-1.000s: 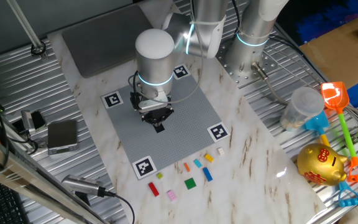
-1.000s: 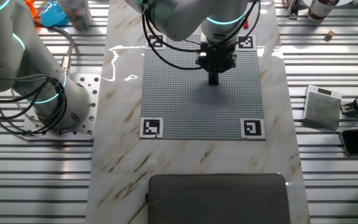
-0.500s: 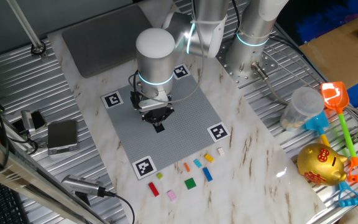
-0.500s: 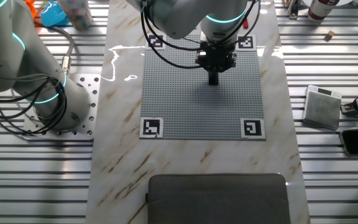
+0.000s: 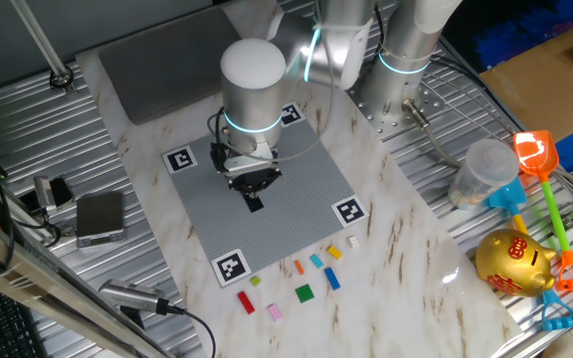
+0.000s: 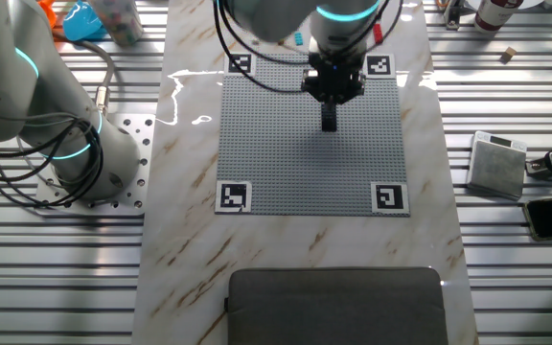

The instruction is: Build with small Lego blocks

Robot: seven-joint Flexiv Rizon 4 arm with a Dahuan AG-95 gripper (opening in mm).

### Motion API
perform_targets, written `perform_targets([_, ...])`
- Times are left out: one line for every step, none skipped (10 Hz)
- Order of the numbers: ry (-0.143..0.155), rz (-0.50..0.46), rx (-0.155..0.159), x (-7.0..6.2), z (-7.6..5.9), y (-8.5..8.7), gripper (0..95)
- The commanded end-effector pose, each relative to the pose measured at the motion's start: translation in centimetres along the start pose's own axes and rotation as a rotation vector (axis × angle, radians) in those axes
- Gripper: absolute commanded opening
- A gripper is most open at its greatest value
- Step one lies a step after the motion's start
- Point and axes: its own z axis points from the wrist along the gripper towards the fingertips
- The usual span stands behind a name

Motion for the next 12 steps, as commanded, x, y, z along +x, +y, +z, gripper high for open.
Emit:
perform_targets([0.0,0.024,0.004,-1.3,0.4,-0.1,19.0])
perform_targets([-0.001,0.037,0.004,-2.0,0.5,0.0,19.0])
perform_targets([-0.002,0.043,0.004,-2.5,0.5,0.1,19.0])
perform_targets([0.002,0.049,0.005,-3.1,0.4,0.2,19.0])
perform_targets([0.005,0.052,0.005,-3.5,0.4,0.3,19.0])
perform_targets([0.008,0.056,0.006,-3.7,0.5,0.3,19.0])
perform_targets([0.006,0.058,0.005,-3.9,0.5,0.4,19.0])
perform_targets([0.006,0.056,0.005,-3.9,0.5,0.4,19.0])
perform_targets([0.006,0.06,0.005,-3.9,0.5,0.4,19.0])
perform_targets([0.006,0.06,0.005,-4.0,0.5,0.4,19.0])
perform_targets([0.006,0.061,0.005,-4.0,0.5,0.4,0.0])
perform_targets([0.007,0.059,0.005,-4.0,0.5,0.4,0.0])
